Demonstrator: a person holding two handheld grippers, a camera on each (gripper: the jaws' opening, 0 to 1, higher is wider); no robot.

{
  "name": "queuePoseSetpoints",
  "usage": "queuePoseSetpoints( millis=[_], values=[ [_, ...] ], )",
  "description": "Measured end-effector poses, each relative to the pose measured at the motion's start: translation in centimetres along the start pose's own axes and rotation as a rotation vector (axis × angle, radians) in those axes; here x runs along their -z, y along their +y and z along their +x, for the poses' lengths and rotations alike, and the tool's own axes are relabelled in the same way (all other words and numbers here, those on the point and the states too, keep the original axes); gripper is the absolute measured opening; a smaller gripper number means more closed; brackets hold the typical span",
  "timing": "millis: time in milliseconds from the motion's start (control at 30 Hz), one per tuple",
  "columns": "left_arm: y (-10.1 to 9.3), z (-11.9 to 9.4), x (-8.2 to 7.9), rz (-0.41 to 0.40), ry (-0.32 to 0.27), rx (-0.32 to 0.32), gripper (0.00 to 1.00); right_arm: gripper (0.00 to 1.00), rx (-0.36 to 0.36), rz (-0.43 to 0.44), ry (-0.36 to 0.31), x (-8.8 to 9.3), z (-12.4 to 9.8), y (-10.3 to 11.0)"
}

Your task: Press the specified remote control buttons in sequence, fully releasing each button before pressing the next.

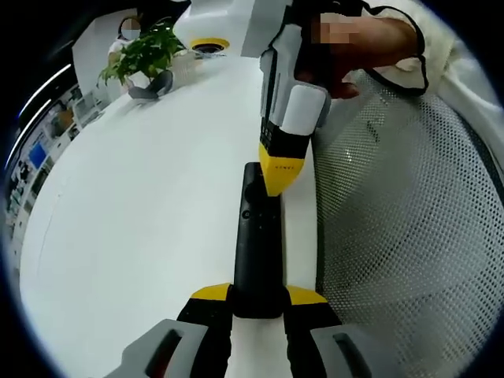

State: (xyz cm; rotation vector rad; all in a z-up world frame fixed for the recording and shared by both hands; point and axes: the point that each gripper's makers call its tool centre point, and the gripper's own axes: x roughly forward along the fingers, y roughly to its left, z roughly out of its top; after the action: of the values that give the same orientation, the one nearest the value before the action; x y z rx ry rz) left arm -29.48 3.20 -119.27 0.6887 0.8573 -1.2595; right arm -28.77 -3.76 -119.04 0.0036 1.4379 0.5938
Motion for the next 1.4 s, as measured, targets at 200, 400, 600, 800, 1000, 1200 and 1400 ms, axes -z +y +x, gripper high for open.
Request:
queuePoseSetpoints(
  millis=[200,400,600,800,1000,1200,1400],
  values=[
    [0.0,0.1,-0.1,-0.003,0.023,-0.009,0.24,0.0,0.03,-0.028,-0.021,0.2,-0.1,0.0],
    [0.0,0.1,-0.1,-0.016,0.047,-0.017,0.24,0.0,0.024,-0.031,-0.041,0.3,-0.2,0.1],
    [0.0,0.1,-0.1,-0.033,0.05,-0.028,0.24,0.0,-0.037,-0.042,-0.029,0.5,-0.5,1.3],
    [-0.1,0.1,-0.1,-0.029,0.053,-0.028,0.24,0.0,-0.01,-0.064,-0.094,-0.5,-1.1,0.7],
    [-0.1,0.1,-0.1,-0.033,0.044,-0.024,0.24,0.0,0.005,-0.074,-0.086,-0.7,-0.8,0.5],
    [-0.1,0.1,-0.1,-0.026,0.047,-0.019,0.24,0.0,0.008,-0.08,-0.092,-1.0,-0.8,0.4],
    [-0.1,0.1,-0.1,-0.028,0.044,-0.018,0.24,0.0,0.018,-0.087,-0.072,-0.8,-0.5,0.1]
  ],
)
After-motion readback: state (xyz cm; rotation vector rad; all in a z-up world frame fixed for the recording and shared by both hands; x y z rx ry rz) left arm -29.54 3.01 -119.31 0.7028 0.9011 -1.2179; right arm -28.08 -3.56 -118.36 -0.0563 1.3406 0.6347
